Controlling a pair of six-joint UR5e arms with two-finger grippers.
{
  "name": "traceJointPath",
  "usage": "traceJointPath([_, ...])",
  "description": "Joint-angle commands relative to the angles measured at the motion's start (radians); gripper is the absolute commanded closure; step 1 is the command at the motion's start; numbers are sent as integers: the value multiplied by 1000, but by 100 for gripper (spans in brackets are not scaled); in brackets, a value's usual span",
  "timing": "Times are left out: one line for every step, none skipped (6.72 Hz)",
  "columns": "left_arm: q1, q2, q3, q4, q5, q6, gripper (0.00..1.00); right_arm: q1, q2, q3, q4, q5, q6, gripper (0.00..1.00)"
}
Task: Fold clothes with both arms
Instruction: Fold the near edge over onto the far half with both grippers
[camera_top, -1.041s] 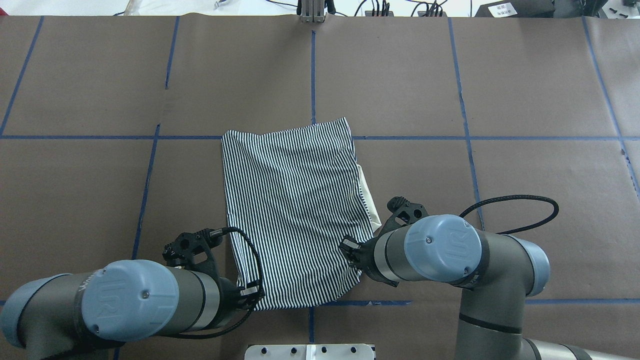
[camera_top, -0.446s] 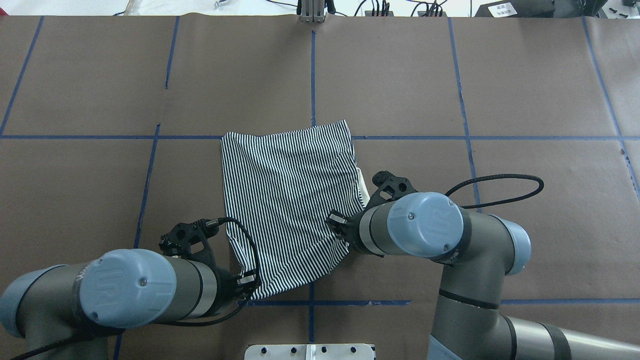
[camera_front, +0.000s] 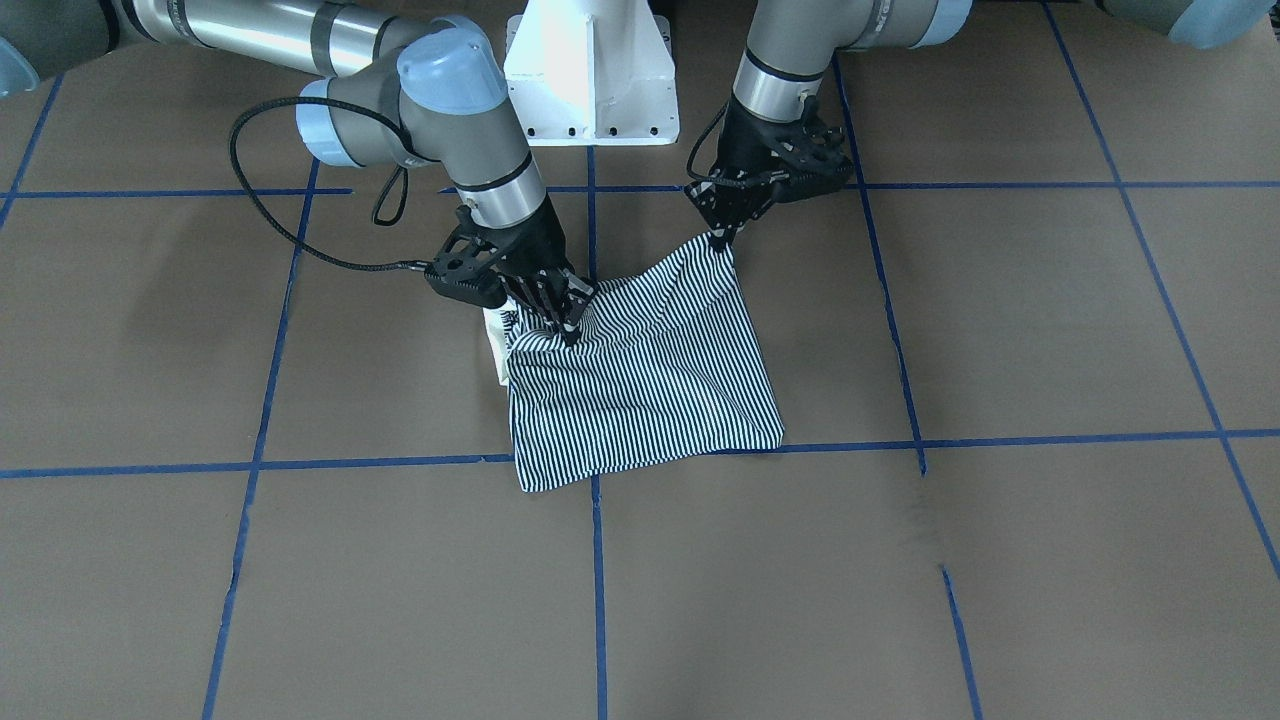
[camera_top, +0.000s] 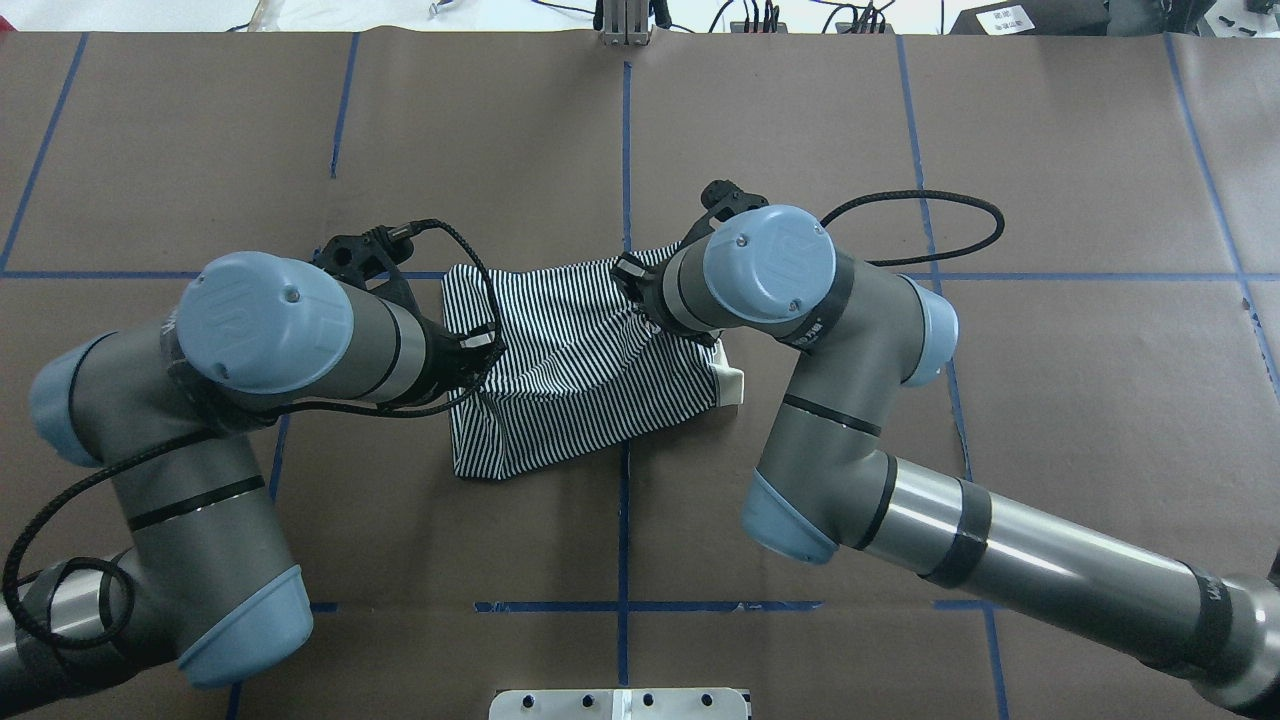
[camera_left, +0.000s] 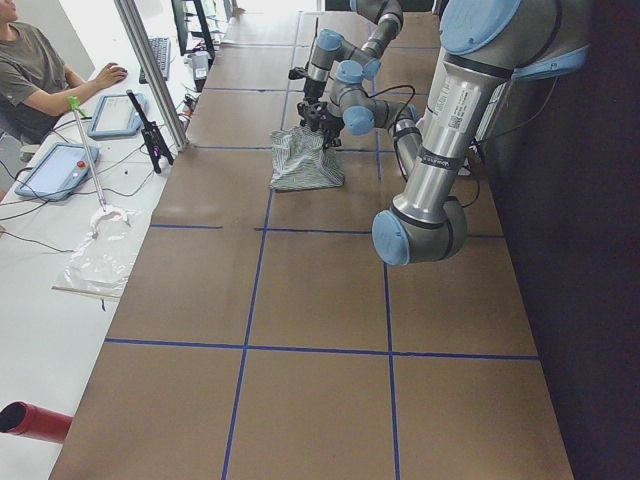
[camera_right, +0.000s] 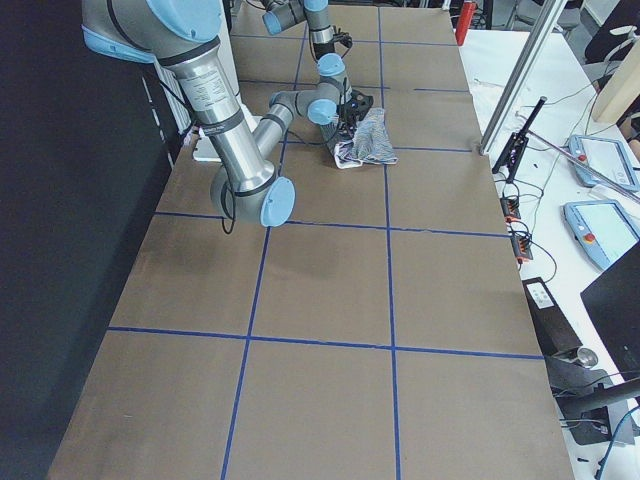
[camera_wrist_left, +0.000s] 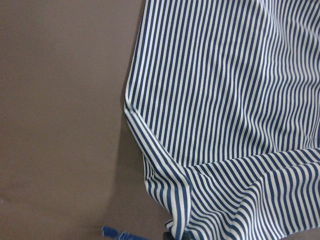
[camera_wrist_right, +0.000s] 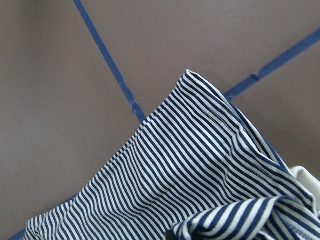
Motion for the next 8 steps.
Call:
traceJointPath([-19, -7, 114, -113, -2, 8, 100, 44, 99, -180, 71, 1, -13, 100])
traceJointPath([-25, -7, 124, -118, -2, 9, 100, 56, 127, -222, 79, 0, -30, 100])
traceJointPath([-34, -7, 124, -120, -3, 9, 100, 62, 141, -263, 107, 0, -33, 100])
traceJointPath([-55, -10, 130, -120, -3, 8, 100, 73, 156, -277, 107, 0, -32, 100])
traceJointPath([-103, -36, 201, -183, -5, 2, 100, 96, 233, -379, 107, 0, -32, 100])
traceJointPath([-194, -90, 418, -321, -6, 34, 1, 140, 350, -562, 119, 1, -64, 1])
traceJointPath([-280, -121, 522, -375, -6, 178, 0, 172, 373, -592, 134, 1, -119, 0])
traceJointPath([-320, -113, 527, -389, -62, 246, 0, 186, 379, -603, 134, 0, -119, 0])
